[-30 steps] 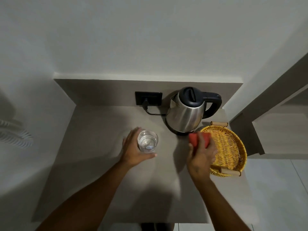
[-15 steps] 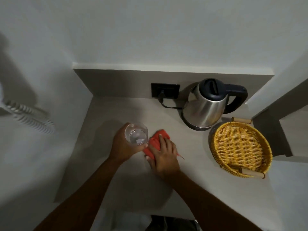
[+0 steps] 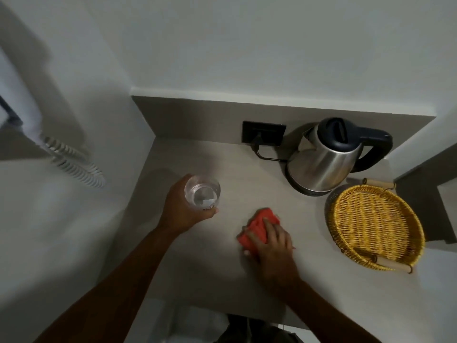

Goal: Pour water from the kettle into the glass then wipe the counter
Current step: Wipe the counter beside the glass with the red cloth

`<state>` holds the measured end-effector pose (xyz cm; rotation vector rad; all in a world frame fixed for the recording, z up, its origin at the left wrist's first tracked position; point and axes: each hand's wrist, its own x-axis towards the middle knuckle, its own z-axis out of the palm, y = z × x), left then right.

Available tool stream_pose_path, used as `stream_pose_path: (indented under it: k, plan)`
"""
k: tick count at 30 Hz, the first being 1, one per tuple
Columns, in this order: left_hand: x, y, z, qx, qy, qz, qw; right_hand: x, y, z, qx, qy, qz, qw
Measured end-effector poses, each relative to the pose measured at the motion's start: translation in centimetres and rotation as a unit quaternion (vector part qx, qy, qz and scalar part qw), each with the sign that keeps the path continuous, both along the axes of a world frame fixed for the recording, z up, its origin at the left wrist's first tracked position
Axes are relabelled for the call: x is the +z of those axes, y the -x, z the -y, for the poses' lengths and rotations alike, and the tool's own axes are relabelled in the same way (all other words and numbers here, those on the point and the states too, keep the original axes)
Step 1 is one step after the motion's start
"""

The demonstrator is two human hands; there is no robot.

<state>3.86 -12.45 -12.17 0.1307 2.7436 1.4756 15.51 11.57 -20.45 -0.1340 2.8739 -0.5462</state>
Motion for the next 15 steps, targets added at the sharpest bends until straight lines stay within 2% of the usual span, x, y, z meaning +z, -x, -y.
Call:
stream_pose_path:
  k: [3, 6, 11, 15]
  plan:
    - [0.8, -0.1, 0.1, -0.002, 0.005, -0.023, 1.0, -0.4, 3.0, 4.6, 0.05, 0.003, -0.04, 0.998]
    - [1.1, -0.6, -0.6, -0.005, 0.016, -0.046, 0.999, 0.0, 8.8, 6.2, 0.046, -0.01, -0.057, 0.997]
    - [0.0, -1.0, -2.2, -0.011, 0.023, -0.019, 0.999, 0.6, 13.3, 1.2, -0.007, -0.032, -0.044, 0.998]
    - [-2.0, -0.3, -4.1, -0.02, 0.029, 0.013, 0.999, 0.8, 9.3, -3.4, -0.08, -0.038, -0.047, 0.995]
